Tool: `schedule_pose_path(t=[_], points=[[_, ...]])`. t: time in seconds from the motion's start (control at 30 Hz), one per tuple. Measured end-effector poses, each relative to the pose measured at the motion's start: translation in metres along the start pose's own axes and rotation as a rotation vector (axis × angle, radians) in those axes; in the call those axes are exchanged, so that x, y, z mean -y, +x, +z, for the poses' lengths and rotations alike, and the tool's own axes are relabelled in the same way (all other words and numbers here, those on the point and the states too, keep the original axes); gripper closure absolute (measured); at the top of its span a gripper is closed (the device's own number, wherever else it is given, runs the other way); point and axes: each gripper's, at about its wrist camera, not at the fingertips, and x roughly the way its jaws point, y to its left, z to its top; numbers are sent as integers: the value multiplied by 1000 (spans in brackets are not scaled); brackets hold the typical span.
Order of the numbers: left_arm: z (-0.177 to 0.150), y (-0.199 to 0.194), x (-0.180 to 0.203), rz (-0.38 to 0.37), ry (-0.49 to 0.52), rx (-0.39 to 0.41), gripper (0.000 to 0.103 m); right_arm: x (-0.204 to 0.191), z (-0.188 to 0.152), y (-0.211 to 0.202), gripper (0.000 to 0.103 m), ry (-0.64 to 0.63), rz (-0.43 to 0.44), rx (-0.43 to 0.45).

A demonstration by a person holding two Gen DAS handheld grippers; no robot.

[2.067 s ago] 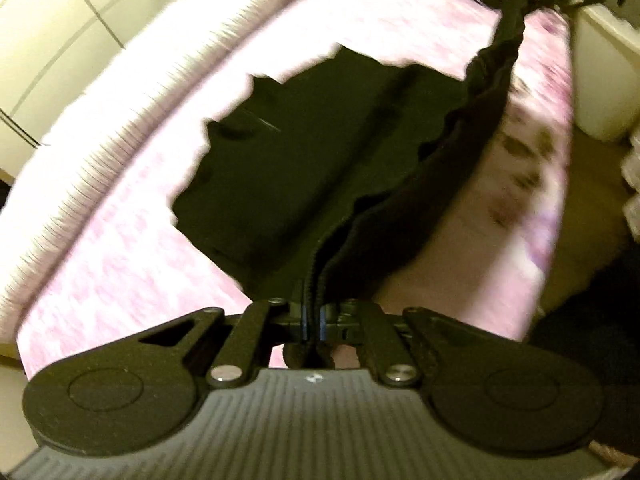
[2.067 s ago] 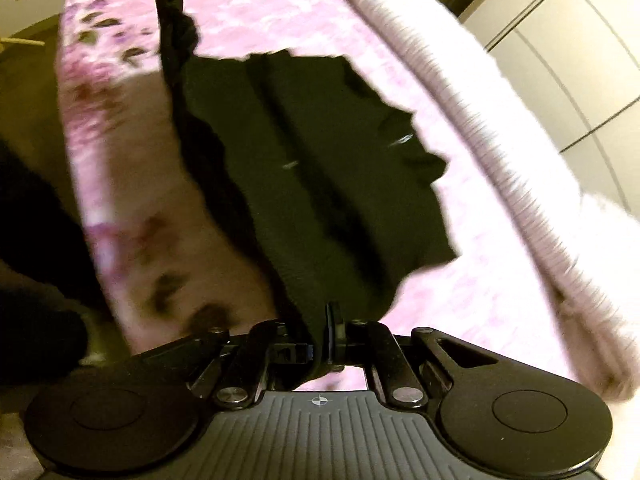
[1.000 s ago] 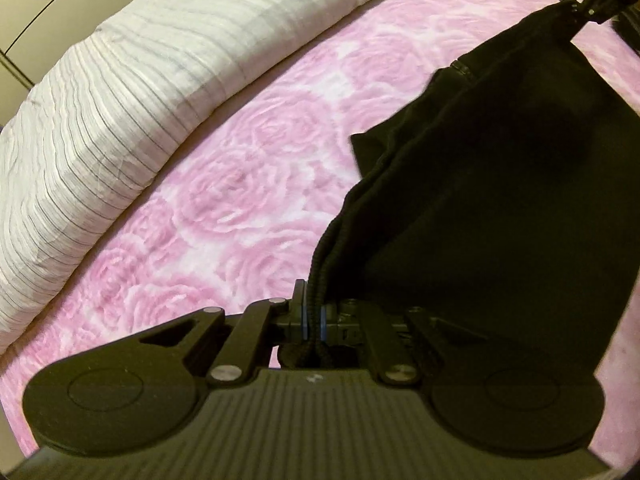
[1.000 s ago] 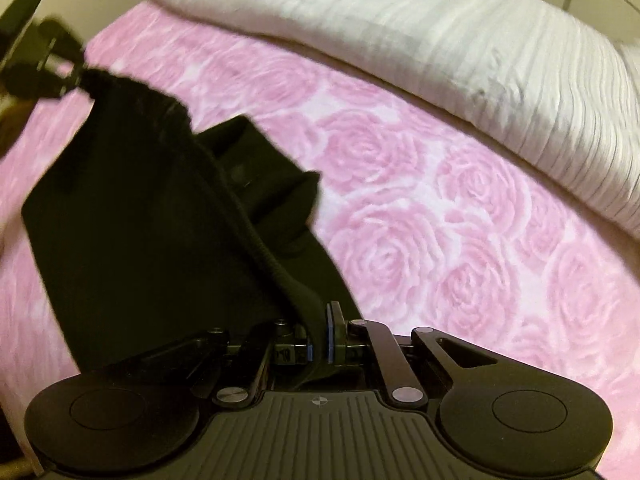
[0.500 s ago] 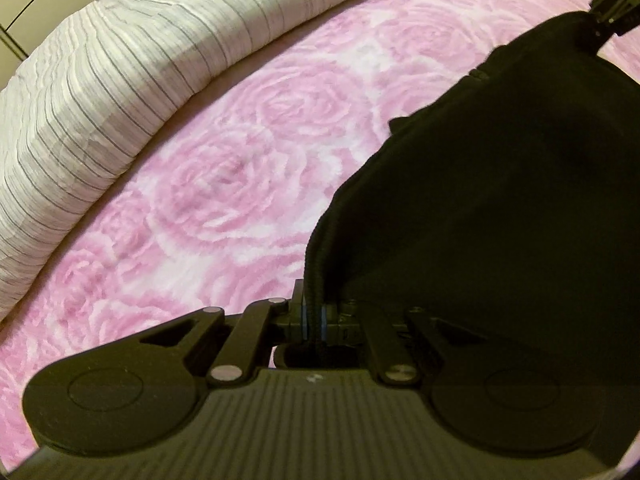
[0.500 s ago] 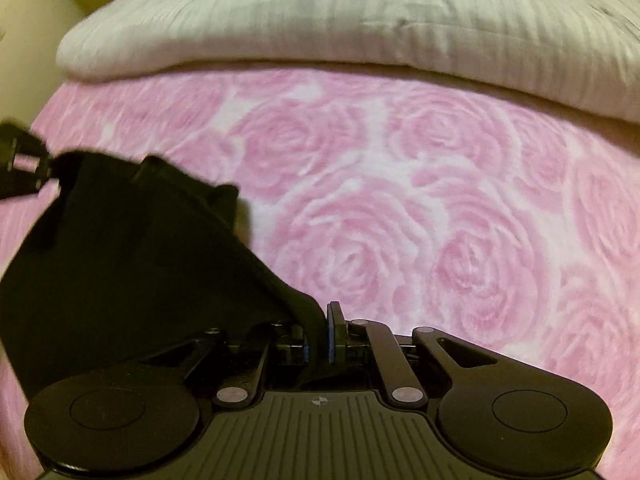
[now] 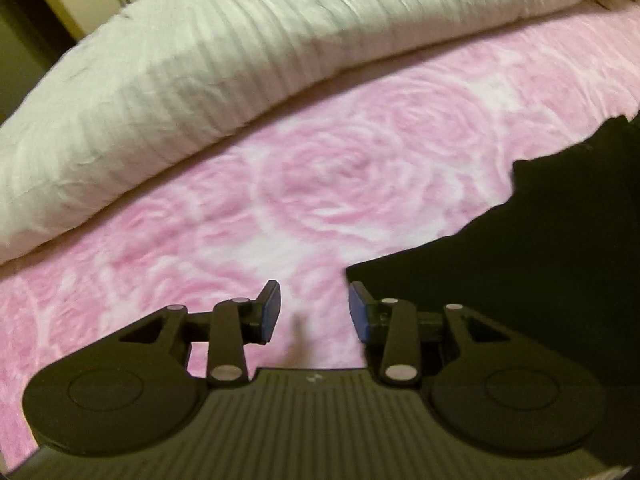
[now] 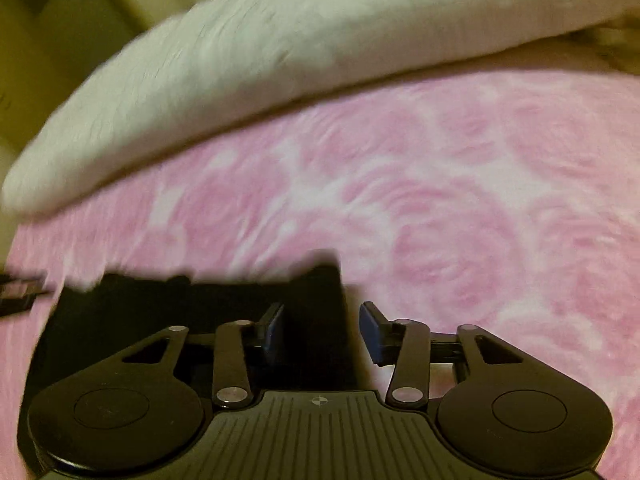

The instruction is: Fold clothes

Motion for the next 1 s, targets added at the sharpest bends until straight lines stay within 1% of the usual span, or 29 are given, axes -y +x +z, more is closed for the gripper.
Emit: schedule_pose_path(t=[0.07, 0.1, 0.2, 0.23, 0.3, 0.33, 0.37, 0.4, 0.47, 0.53, 0.6, 0.7, 0.77, 0.83, 0.9, 0.97, 1.0], points=[[-3, -14, 2, -22, -18, 18, 71, 11, 5, -12, 57, 84, -47, 61], [-4, -21, 6, -47, -21, 25, 71, 11, 7, -19, 57, 97, -50, 87], [-8, -36, 32, -152, 12, 41, 72, -4, -3, -39, 57, 66, 36, 109], [-9, -38, 43, -184, 27, 39, 71, -13, -13, -44, 57, 54, 72, 97], [-15, -35, 67, -243, 65, 14, 72, -36, -41, -45, 57, -8, 131, 32], [-18, -31, 77, -256, 84, 1, 72, -48, -56, -45, 57, -43, 158, -4], [-21, -26, 85, -251, 103, -11, 72, -59, -71, -44, 57, -78, 185, -40], [-25, -19, 92, -241, 123, -22, 72, -68, -86, -42, 57, -114, 192, -73], [-29, -7, 97, -228, 141, -29, 72, -79, -113, -36, 57, -174, 178, -130], [-29, -1, 98, -224, 149, -10, 71, -76, -134, -33, 57, -193, 156, -169], [-28, 1, 97, -221, 156, 3, 69, -66, -146, -35, 57, -190, 124, -172], [-26, -4, 97, -206, 160, 4, 69, -50, -147, -52, 57, -172, 46, -142], [-29, -18, 94, -186, 162, 17, 74, -41, -144, -68, 57, -156, -9, -120], [-37, -40, 87, -181, 150, 36, 74, -37, -142, -89, 57, -149, -15, -94], [-54, -64, 82, -197, 136, 40, 74, -43, -146, -109, 57, -161, 19, -75], [-76, -88, 80, -213, 135, 32, 74, -55, -160, -117, 57, -192, 61, -92], [-89, -97, 82, -213, 152, 17, 74, -62, -168, -120, 57, -209, 83, -104]])
